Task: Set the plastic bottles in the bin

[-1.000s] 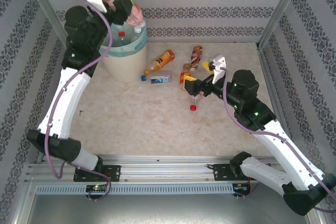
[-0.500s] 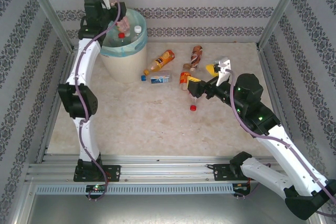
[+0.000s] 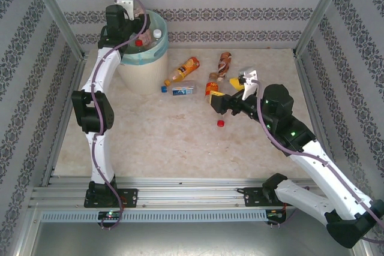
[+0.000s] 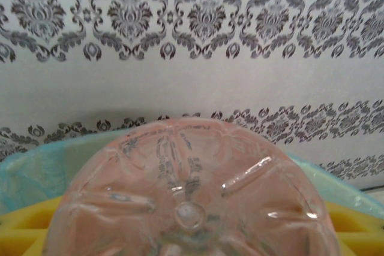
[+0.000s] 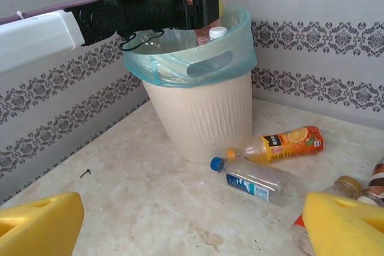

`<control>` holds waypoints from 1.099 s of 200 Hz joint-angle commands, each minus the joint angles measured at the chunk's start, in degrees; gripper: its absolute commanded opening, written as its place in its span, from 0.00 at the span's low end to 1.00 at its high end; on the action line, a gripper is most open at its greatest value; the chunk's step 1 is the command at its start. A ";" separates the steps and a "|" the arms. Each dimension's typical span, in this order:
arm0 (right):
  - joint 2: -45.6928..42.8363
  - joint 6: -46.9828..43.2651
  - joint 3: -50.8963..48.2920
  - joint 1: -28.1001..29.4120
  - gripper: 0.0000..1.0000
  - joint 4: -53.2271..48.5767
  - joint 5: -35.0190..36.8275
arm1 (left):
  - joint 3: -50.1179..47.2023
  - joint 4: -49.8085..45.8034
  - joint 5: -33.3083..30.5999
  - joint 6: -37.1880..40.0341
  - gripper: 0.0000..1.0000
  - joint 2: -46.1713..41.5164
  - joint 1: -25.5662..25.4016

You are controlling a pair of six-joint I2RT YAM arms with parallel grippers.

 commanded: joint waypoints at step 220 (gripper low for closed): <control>10.20 1.87 4.83 2.77 0.90 -0.31 2.30 | 23.87 -27.64 0.61 -6.88 0.31 6.45 0.48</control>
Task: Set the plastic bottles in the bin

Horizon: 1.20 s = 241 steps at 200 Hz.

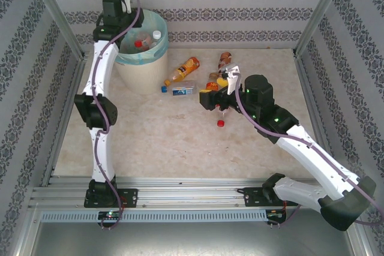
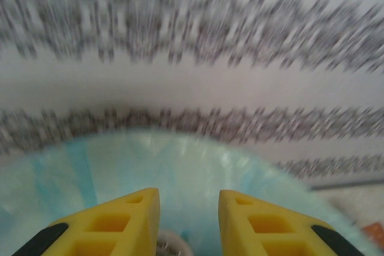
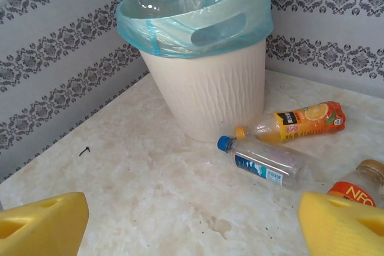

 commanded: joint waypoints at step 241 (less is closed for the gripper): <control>42.43 14.89 12.72 -15.49 0.88 -13.87 14.58 | -70.42 23.09 3.86 -4.57 0.57 -53.63 -26.09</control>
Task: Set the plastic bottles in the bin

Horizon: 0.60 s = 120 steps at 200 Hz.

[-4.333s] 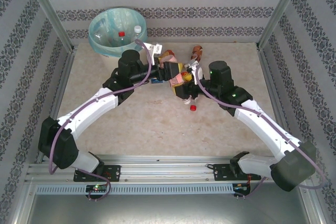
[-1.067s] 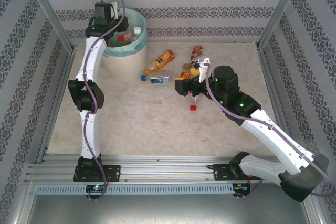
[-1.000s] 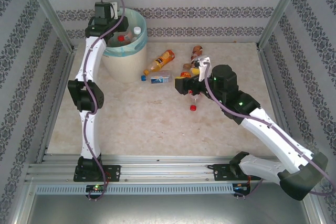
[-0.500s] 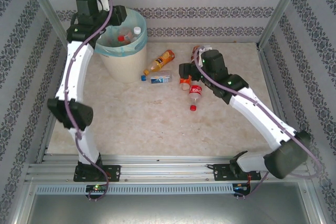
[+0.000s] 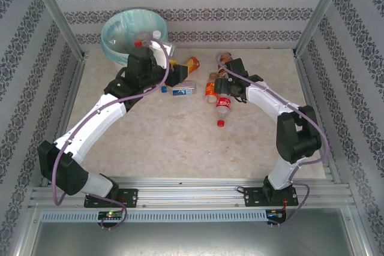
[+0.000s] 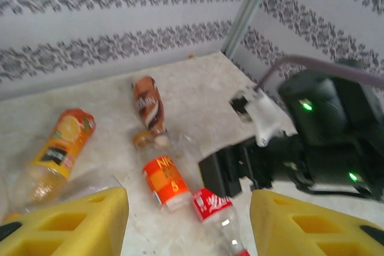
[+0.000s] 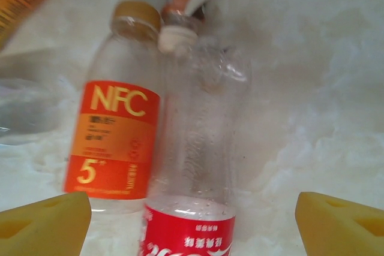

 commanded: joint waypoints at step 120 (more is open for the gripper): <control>3.92 3.62 -8.58 -1.15 0.73 2.15 -2.93 | -4.89 6.89 -2.86 -0.57 0.60 -4.35 -0.40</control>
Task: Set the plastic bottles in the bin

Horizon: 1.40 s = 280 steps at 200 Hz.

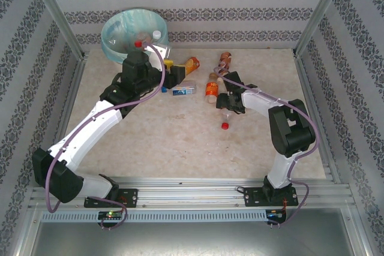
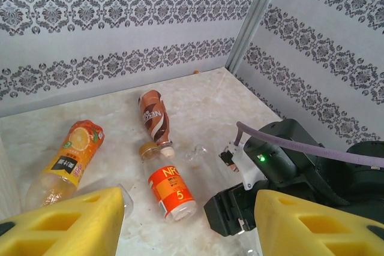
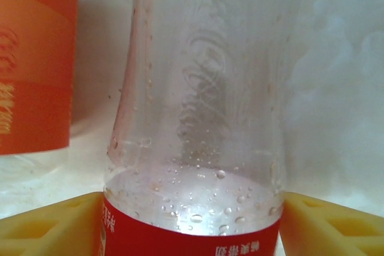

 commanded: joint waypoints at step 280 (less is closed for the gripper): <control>-42.80 -23.74 -4.63 22.13 0.60 19.73 -21.67 | 2.03 25.33 37.66 -23.27 0.80 2.40 2.10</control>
